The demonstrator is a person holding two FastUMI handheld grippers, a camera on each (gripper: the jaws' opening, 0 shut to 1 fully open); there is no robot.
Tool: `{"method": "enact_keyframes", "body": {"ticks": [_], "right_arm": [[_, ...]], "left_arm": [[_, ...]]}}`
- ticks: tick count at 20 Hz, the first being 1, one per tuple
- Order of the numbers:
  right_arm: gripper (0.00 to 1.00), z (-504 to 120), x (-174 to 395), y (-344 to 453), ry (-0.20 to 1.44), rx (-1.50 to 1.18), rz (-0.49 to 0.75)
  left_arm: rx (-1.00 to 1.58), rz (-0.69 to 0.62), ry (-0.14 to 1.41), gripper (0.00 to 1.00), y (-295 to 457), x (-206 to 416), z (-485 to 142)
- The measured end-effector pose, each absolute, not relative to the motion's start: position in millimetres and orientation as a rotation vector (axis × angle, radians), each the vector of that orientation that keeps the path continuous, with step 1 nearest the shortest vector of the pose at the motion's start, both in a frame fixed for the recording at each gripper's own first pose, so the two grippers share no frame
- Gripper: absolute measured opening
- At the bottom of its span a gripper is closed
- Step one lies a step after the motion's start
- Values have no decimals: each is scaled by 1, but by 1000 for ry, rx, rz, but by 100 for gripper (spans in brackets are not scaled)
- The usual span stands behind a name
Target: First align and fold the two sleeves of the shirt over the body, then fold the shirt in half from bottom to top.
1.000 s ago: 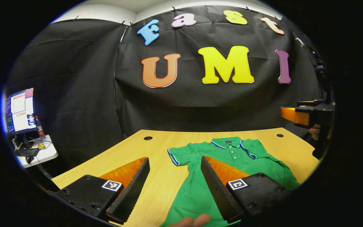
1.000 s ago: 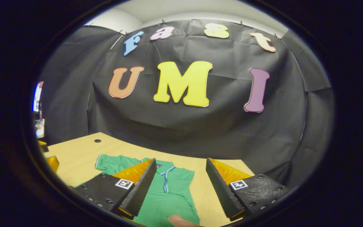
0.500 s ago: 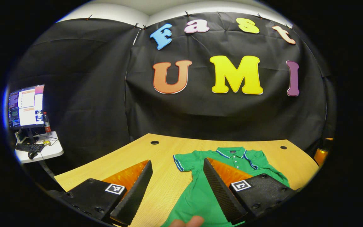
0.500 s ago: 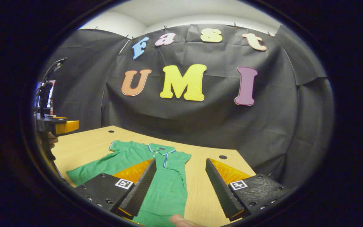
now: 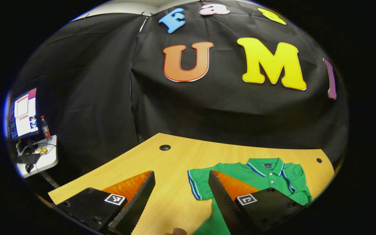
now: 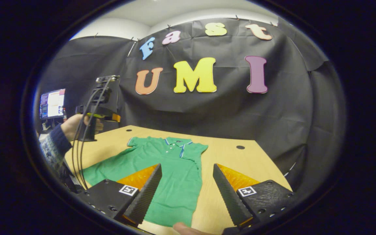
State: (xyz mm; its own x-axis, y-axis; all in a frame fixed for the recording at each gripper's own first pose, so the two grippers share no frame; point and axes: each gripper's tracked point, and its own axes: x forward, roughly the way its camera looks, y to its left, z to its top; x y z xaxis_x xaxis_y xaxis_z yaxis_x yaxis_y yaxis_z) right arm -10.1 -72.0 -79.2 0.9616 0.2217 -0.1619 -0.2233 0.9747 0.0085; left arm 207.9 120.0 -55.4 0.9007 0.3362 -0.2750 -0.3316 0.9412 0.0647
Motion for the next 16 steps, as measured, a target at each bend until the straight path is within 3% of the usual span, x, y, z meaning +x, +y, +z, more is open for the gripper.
{"method": "enact_keyframes", "body": {"ticks": [6,13,16], "right_arm": [[95,-98,-12,-74,202,-5,270],[94,-99,-3,-86,124,6,263],[95,-106,4,-81,147,26,274]], "left_arm": [[-23,327,406,100,120,289,-124],[-138,291,542,100,113,321,-197],[-105,307,546,98,123,325,-200]]}}
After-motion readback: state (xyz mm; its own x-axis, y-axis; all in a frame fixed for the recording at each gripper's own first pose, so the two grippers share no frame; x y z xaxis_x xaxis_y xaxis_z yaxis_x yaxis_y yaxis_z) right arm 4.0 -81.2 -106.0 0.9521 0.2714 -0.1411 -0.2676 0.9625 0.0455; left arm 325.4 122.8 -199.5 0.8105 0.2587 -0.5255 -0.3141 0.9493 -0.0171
